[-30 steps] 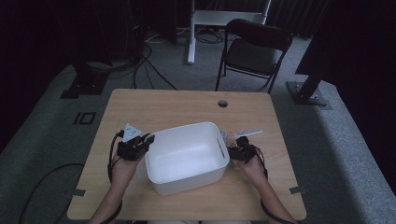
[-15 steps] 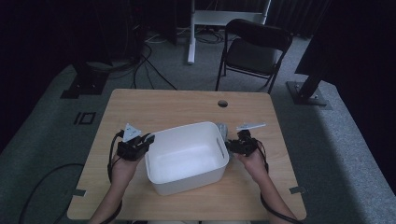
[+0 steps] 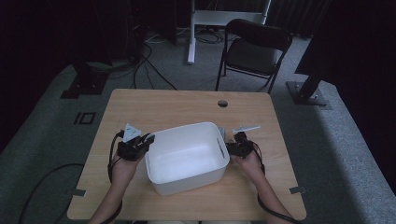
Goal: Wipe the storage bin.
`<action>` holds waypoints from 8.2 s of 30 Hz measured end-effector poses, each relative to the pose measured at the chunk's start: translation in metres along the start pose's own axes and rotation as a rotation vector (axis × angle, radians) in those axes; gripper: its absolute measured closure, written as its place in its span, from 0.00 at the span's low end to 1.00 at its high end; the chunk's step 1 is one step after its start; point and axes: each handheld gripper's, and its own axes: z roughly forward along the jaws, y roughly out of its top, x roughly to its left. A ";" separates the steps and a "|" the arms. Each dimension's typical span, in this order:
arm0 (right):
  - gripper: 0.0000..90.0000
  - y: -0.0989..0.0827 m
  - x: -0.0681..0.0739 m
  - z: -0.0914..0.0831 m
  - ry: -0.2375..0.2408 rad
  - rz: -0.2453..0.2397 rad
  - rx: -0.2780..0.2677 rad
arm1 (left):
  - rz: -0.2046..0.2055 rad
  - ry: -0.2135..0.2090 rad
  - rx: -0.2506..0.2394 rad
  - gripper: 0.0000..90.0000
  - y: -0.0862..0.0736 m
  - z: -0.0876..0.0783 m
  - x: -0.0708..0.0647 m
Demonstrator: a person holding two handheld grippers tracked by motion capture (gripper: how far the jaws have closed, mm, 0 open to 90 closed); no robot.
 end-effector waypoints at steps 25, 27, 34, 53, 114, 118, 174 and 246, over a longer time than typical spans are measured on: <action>0.86 0.029 0.003 -0.014 0.008 -0.039 -0.064 | 0.003 0.001 0.000 0.87 0.000 0.000 -0.001; 0.86 0.026 0.001 -0.009 0.004 -0.041 -0.038 | 0.002 0.000 0.000 0.87 0.000 0.000 -0.001; 0.86 0.017 -0.007 0.005 0.010 -0.025 0.007 | 0.001 -0.002 0.001 0.87 0.000 0.000 0.000; 0.86 0.042 0.000 -0.027 0.064 -0.076 -0.112 | 0.004 0.001 0.003 0.87 0.001 0.001 -0.002; 0.86 -0.048 0.015 -0.025 0.029 -0.036 0.000 | 0.006 0.007 0.004 0.87 0.001 0.001 -0.004; 0.86 -0.048 0.014 -0.026 0.026 -0.032 0.002 | 0.007 0.005 0.004 0.87 0.001 0.001 -0.004; 0.86 -0.062 0.042 -0.055 -0.032 -0.053 -0.047 | 0.001 -0.007 -0.007 0.87 0.001 0.003 -0.008; 0.85 -0.035 0.006 -0.133 -0.110 0.014 -0.316 | 0.136 -0.293 -0.038 0.83 0.012 0.019 0.020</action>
